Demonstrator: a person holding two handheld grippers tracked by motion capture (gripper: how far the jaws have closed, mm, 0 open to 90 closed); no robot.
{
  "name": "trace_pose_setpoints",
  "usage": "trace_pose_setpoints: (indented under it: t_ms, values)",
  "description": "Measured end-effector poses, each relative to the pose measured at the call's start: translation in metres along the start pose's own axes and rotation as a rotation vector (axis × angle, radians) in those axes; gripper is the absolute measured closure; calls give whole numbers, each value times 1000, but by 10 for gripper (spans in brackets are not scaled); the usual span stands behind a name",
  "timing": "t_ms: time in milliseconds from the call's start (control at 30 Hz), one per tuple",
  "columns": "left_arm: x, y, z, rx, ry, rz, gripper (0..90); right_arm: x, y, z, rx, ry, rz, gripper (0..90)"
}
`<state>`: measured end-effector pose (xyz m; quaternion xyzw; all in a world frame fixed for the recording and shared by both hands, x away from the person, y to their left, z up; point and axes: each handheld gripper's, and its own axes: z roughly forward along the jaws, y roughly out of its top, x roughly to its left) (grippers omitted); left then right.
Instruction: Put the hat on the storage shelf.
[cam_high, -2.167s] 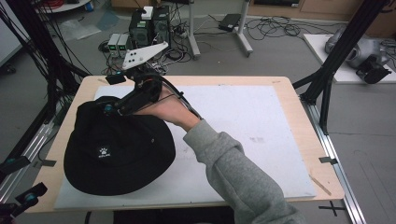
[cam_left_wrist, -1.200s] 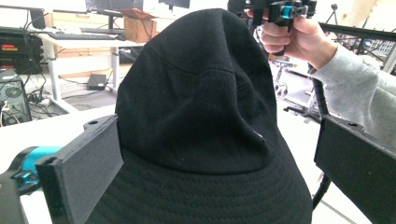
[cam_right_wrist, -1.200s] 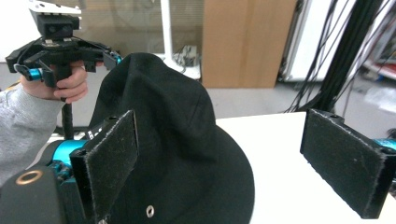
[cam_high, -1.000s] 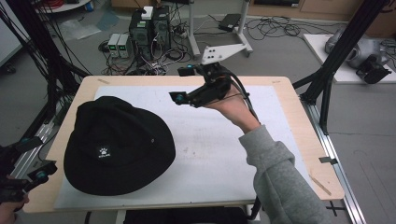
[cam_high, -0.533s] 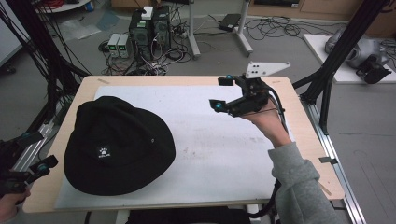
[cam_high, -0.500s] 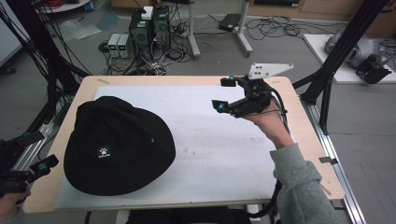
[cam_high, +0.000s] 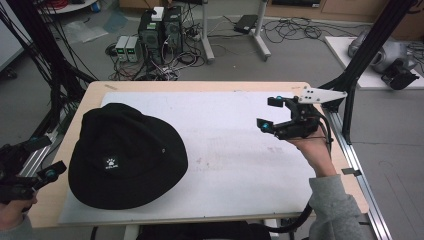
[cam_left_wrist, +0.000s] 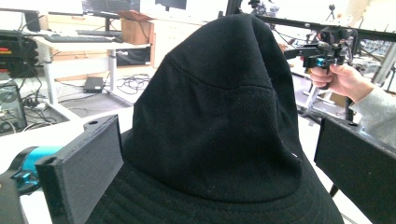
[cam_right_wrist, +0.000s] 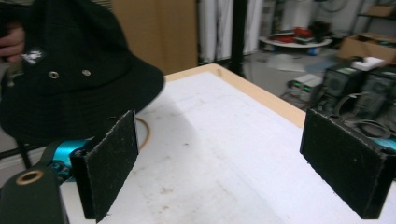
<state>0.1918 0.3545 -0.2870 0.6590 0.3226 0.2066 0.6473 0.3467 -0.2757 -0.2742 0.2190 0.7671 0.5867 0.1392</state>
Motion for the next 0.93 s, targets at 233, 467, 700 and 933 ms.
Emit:
trace_pose_setpoints:
  t_ms: [233, 467, 700, 933]
  values:
    - [1, 0, 1, -11, 3, -6, 17, 0, -19, -21, 10, -77, 29, 109]
    - [1, 1, 0, -17, 6, -3, 17, -7, -34, -43, -7, -118, 78, 109]
    - [1, 1, 0, -9, 29, 3, 17, -19, -51, -67, -36, -181, 149, 109]
    - [1, 0, 2, -12, 31, -1, 17, -20, -52, -69, -54, -183, 139, 109]
